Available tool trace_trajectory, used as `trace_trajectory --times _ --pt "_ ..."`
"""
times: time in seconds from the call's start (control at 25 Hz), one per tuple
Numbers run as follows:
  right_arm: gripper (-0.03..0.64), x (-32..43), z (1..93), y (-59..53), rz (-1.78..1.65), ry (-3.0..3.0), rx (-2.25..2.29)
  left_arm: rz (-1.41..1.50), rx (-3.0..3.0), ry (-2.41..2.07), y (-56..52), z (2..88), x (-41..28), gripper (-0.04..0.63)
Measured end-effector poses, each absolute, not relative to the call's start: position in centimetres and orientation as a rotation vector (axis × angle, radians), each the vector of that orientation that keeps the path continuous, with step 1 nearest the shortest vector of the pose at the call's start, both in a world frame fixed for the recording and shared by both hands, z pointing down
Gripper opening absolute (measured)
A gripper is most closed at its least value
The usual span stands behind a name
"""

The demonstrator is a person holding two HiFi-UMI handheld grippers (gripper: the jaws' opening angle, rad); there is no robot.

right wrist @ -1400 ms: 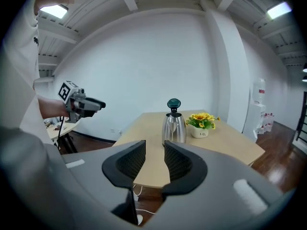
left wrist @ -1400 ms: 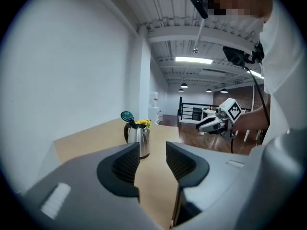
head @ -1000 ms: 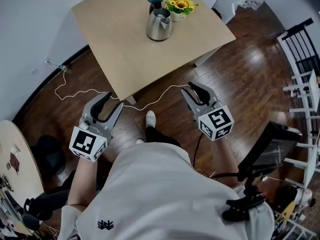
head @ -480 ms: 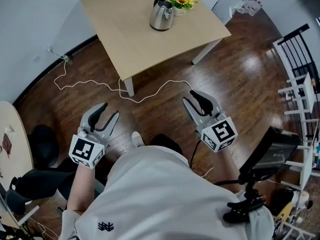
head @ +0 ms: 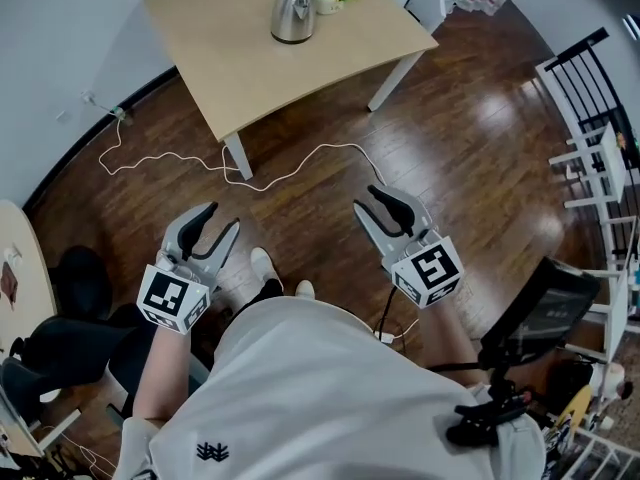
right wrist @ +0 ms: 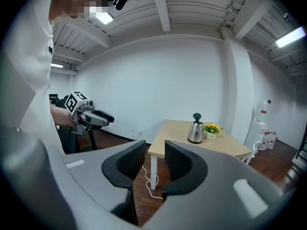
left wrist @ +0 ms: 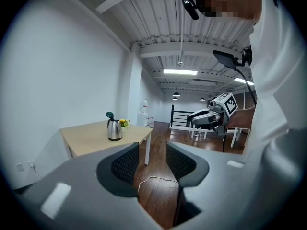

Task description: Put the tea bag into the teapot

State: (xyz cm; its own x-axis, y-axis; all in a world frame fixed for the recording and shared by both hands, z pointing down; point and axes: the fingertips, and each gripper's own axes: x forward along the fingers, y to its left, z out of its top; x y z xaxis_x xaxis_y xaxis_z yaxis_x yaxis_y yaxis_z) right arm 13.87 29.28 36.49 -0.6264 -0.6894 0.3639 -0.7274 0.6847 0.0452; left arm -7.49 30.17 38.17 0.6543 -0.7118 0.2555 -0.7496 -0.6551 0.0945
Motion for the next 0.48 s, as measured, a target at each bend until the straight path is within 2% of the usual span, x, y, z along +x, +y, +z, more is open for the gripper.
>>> trace_trajectory --times 0.48 --pt "0.124 21.2 39.9 36.2 0.258 -2.519 1.144 0.326 2.678 -1.116 36.8 39.8 1.4 0.155"
